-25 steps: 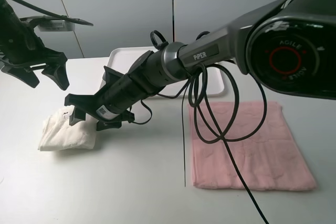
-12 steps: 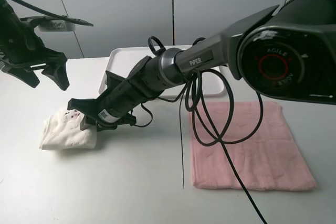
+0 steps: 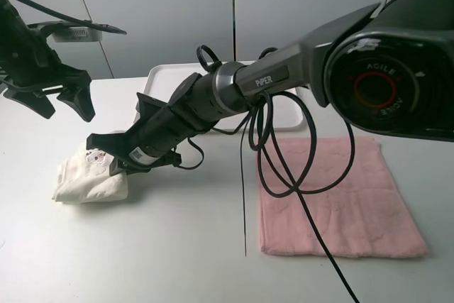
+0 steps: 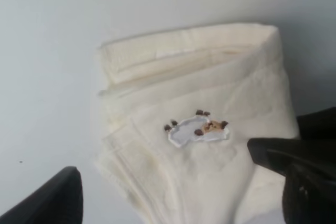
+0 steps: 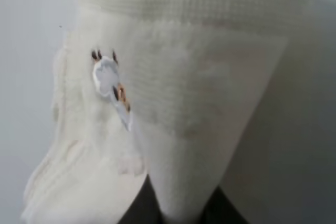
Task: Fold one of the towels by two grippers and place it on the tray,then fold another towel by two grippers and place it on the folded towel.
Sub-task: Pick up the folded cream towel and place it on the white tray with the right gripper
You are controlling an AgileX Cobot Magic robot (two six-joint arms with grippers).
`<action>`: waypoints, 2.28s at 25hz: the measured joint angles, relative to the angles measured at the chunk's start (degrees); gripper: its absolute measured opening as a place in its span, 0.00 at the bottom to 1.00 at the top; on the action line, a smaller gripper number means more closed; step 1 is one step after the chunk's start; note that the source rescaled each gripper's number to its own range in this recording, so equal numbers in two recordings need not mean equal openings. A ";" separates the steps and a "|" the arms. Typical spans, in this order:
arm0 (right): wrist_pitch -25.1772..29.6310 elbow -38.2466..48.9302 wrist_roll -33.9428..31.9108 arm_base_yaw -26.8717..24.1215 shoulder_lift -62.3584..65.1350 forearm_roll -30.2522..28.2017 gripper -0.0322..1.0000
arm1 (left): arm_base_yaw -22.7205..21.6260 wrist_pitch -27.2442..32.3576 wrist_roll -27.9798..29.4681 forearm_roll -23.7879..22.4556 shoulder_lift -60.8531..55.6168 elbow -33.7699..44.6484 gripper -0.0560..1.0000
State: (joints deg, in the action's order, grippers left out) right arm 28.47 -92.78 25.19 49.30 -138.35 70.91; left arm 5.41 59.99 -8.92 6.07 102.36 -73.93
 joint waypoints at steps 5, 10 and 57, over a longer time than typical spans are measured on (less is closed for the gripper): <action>5.58 -3.18 0.96 -2.42 1.45 -1.27 0.11 | 0.00 0.11 0.00 0.48 0.00 0.00 0.98; 8.84 -5.24 0.96 -7.77 1.45 -1.62 0.11 | 0.00 0.73 0.00 0.76 0.00 0.00 0.98; 13.47 -5.75 0.18 -32.87 5.99 -21.98 0.96 | 0.00 1.58 -0.65 3.69 0.00 0.00 0.98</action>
State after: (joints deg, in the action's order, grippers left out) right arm 41.94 -98.53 25.38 16.44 -132.36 48.93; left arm 5.41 61.57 -9.58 9.76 102.36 -73.93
